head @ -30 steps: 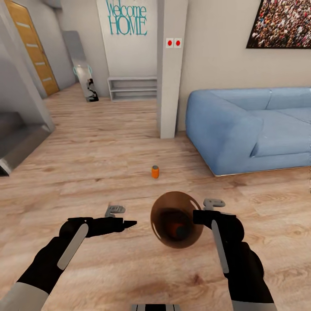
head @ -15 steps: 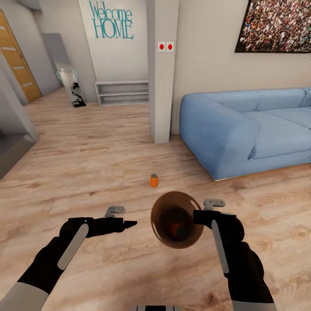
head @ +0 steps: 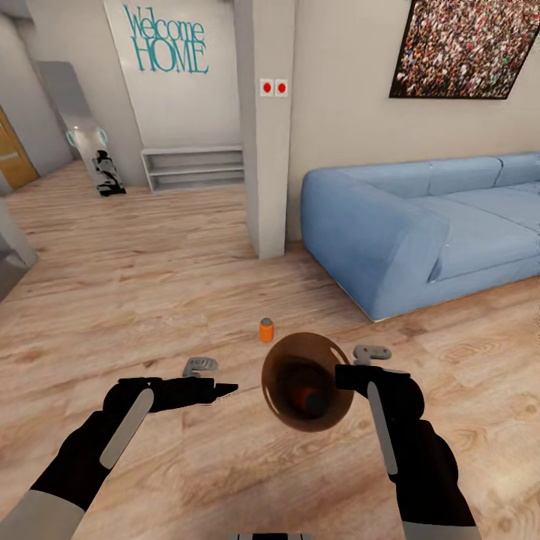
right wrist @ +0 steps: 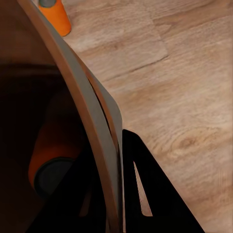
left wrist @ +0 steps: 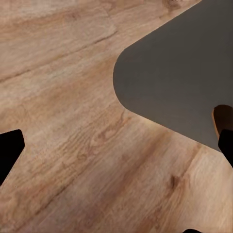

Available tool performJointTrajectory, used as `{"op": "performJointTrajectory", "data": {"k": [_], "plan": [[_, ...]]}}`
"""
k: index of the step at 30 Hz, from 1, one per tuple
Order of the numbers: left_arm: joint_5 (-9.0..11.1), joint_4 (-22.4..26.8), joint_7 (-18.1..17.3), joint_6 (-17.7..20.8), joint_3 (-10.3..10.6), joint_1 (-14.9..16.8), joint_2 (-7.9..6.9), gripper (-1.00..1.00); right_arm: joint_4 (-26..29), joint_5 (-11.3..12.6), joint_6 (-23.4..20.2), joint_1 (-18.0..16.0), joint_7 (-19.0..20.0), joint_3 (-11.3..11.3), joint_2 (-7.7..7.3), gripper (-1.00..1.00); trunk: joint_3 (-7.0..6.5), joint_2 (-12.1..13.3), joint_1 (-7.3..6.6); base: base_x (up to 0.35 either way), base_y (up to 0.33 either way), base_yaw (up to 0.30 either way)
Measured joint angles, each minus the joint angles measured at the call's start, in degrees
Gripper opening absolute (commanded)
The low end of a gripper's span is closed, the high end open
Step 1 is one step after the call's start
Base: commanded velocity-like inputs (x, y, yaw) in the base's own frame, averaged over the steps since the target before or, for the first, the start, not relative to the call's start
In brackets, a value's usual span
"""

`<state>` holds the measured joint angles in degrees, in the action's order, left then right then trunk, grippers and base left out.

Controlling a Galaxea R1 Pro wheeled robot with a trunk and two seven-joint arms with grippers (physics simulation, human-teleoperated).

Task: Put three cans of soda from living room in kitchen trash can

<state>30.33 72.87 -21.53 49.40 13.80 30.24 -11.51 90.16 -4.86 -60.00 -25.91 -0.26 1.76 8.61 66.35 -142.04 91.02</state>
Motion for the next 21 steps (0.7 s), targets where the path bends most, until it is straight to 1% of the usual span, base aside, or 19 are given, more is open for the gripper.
{"op": "performJointTrajectory", "data": {"k": [21], "plan": [[0.0,0.0,0.0,0.0,0.1,0.0,0.0,1.0,0.0,0.0,0.0,0.0,0.0,0.1,0.0,-1.0,-1.37,0.0,0.0,0.258,0.274,-0.18]]}}
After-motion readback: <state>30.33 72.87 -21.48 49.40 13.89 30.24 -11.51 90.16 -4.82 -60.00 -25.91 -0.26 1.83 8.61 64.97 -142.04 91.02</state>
